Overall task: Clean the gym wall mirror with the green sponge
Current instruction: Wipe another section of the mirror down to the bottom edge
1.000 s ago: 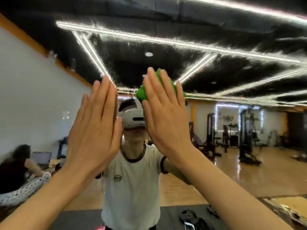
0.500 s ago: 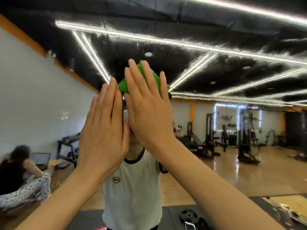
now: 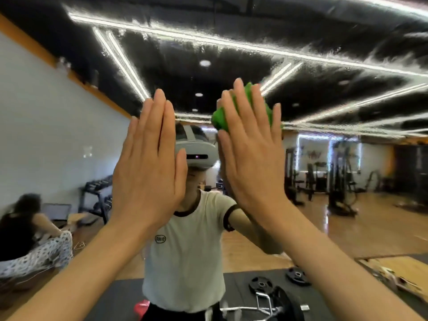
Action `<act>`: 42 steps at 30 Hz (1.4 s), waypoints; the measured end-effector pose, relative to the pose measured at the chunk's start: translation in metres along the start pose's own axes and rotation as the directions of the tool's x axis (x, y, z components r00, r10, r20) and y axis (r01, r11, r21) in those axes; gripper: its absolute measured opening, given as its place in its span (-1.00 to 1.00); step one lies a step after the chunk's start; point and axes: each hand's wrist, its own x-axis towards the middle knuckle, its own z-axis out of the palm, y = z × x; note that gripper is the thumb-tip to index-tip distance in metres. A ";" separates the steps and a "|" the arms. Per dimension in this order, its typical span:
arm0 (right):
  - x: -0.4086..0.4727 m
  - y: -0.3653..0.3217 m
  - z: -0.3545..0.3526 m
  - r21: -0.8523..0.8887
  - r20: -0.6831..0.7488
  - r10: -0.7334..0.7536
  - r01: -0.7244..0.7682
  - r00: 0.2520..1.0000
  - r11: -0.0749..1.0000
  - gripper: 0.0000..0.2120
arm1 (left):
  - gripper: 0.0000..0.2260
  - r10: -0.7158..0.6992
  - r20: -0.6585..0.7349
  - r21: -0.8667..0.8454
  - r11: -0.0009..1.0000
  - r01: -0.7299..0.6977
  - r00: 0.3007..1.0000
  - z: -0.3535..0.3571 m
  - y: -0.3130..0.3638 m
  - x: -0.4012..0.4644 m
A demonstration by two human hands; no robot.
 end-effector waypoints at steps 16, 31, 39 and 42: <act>-0.037 -0.037 0.007 0.019 0.028 0.071 -0.071 0.997 0.997 -0.49 | -0.44 0.007 -0.014 -0.010 1.000 -0.007 1.000 0.000 -0.001 -0.001; -0.089 -0.029 -0.004 0.019 0.082 0.150 -0.152 0.985 0.988 -0.48 | -0.43 -0.001 -0.014 -0.038 0.999 0.000 1.000 0.000 0.000 -0.002; -0.004 0.025 -0.008 -0.009 0.002 0.185 -0.185 0.983 0.983 -0.48 | -0.43 -0.004 -0.002 -0.027 1.000 0.004 1.000 0.001 -0.001 -0.002; -0.005 0.030 -0.006 0.009 -0.026 0.209 -0.209 0.977 0.978 -0.49 | -0.42 -0.007 -0.010 -0.033 0.999 0.007 1.000 0.001 -0.001 -0.003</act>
